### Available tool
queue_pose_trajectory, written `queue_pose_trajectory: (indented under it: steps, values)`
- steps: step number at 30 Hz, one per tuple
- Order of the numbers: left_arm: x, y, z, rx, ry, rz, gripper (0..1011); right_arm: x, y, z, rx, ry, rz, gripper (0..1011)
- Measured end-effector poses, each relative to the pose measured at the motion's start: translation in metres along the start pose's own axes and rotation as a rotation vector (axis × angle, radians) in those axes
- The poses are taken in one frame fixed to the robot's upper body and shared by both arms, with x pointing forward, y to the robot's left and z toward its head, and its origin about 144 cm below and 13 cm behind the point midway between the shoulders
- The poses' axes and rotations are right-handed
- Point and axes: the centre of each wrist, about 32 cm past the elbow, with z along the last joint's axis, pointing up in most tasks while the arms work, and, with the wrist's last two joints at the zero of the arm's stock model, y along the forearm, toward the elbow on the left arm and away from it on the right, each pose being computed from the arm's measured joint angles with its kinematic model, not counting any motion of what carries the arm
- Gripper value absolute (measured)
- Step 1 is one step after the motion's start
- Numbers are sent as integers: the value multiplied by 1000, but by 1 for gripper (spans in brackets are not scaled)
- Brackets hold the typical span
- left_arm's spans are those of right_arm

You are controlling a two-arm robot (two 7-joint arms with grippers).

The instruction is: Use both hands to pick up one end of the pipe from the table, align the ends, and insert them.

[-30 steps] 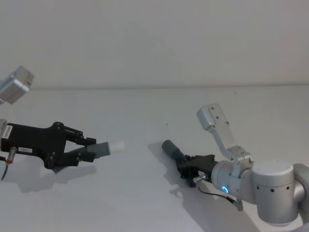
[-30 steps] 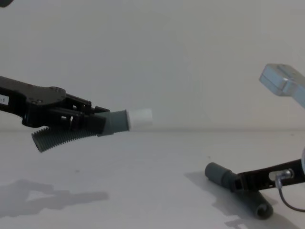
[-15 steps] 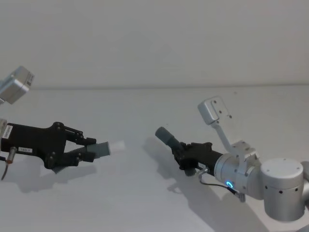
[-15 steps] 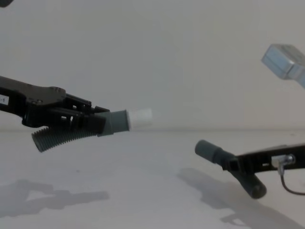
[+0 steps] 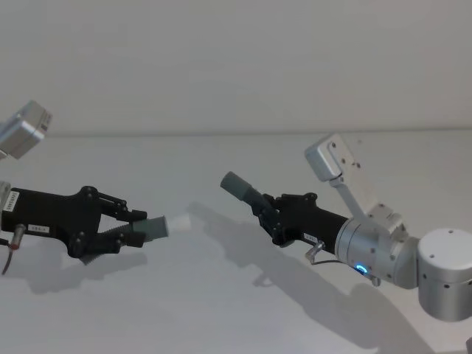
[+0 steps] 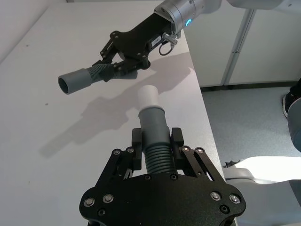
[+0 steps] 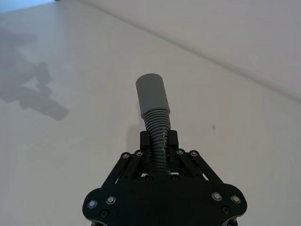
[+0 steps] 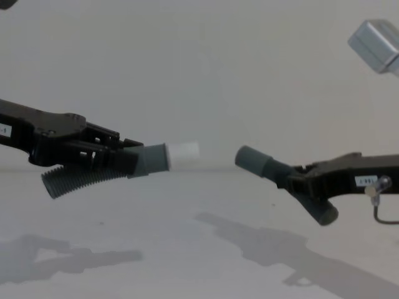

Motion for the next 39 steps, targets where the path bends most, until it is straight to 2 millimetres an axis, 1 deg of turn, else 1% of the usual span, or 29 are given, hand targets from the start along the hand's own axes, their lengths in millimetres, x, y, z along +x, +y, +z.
queue_pose_trajectory:
  steps: [20,23,33,39]
  values:
    - [0,0,0,0,0,0,334,46,-3,3,187,-237,239,186]
    - [0,0,0,0,0,0,334,57,-4,4,220,-284,289,186]
    - [0,0,0,0,0,0,334,83,-5,8,290,-396,411,186]
    - [0,0,0,0,0,0,334,103,-5,12,340,-479,507,186]
